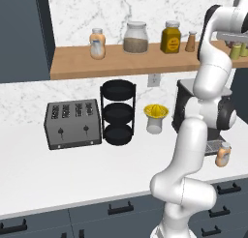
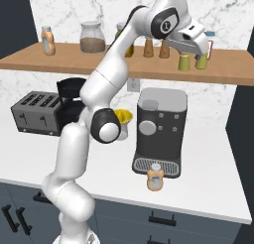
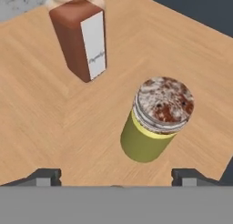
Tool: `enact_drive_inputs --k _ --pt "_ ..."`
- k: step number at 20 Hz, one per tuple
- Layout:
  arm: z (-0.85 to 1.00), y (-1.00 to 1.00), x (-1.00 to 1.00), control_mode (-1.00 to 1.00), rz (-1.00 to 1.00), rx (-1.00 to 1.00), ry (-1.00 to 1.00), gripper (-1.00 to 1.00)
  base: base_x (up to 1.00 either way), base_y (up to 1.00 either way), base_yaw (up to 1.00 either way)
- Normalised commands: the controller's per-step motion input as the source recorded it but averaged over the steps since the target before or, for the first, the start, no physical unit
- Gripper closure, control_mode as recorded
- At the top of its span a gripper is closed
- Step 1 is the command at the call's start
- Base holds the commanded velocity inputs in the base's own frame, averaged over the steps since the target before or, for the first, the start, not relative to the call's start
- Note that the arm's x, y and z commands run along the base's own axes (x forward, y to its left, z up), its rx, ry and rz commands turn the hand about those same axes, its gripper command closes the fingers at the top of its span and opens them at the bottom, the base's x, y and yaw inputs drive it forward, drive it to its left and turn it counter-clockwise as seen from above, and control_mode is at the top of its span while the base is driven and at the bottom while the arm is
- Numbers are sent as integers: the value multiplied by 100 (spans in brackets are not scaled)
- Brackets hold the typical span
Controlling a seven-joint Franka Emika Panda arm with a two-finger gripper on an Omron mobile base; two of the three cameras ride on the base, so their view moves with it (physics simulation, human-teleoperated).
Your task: Put the shaker and condiment bottle from the counter next to their counterparts in the cabinet.
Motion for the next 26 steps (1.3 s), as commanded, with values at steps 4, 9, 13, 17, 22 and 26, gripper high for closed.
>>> enact_drive_inputs --k 4,9,13,17,22,26 --pt "-4 0 5 -100 0 -4 0 -100 0 0 0" --pt "11 0 -1 -100 0 -3 -2 -100 0 0 0" --pt "51 0 -26 -100 0 0 -4 -100 0 0 0" --pt "8 0 -72 -100 0 0 0 -100 0 0 0" --pt "-22 3 -99 -100 0 0 0 -100 0 0 0" --pt "-63 13 -100 -100 0 0 -2 -100 0 0 0"
